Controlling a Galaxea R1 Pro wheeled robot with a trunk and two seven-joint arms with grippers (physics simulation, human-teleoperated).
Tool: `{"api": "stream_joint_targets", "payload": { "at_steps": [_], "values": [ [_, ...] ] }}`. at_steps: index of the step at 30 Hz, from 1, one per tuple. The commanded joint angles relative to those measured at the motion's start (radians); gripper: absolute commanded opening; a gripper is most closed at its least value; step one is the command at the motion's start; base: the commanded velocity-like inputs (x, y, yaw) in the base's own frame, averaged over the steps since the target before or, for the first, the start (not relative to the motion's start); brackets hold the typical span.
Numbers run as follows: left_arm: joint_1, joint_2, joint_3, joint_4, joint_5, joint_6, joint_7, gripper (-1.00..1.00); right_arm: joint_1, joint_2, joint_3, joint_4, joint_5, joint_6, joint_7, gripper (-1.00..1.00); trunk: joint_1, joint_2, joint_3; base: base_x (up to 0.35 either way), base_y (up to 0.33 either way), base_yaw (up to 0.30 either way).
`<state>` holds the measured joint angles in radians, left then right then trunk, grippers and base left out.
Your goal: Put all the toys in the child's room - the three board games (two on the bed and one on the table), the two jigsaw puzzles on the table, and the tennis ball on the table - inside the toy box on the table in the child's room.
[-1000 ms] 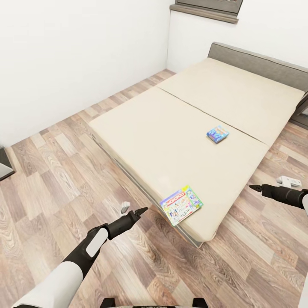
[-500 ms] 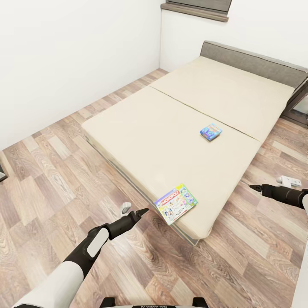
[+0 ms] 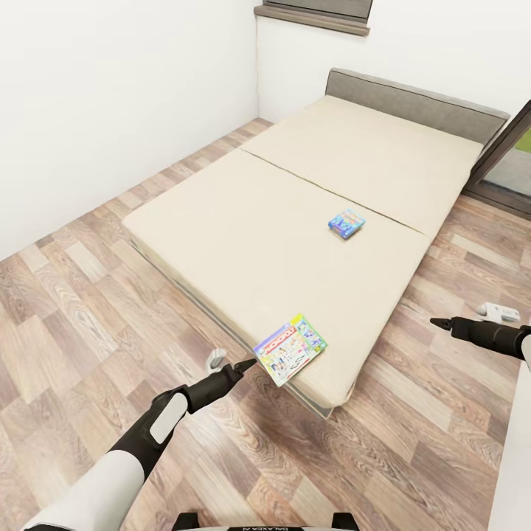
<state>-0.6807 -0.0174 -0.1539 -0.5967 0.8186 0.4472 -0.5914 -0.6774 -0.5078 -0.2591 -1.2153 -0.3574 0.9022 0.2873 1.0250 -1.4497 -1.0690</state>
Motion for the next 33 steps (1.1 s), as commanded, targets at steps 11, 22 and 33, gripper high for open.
{"api": "stream_joint_targets", "payload": {
  "at_steps": [11,22,33],
  "values": [
    [0.0,-0.001,-0.001,0.0,0.01,0.008,0.001,1.0,0.0,0.0,-0.002,-0.001,0.007,0.004,0.009,1.0,0.0,0.0,-0.001,0.0,0.0,-0.013],
    [0.0,0.0,-0.001,0.0,0.01,0.009,0.002,1.0,0.001,0.0,-0.002,-0.001,0.007,0.005,0.009,1.0,0.0,0.0,-0.001,0.0,0.0,-0.06],
    [0.0,0.002,-0.001,0.0,0.009,0.009,0.001,1.0,0.001,0.001,-0.002,-0.001,0.006,0.004,0.009,1.0,0.0,0.0,-0.001,0.0,0.0,-0.084]
  ]
}}
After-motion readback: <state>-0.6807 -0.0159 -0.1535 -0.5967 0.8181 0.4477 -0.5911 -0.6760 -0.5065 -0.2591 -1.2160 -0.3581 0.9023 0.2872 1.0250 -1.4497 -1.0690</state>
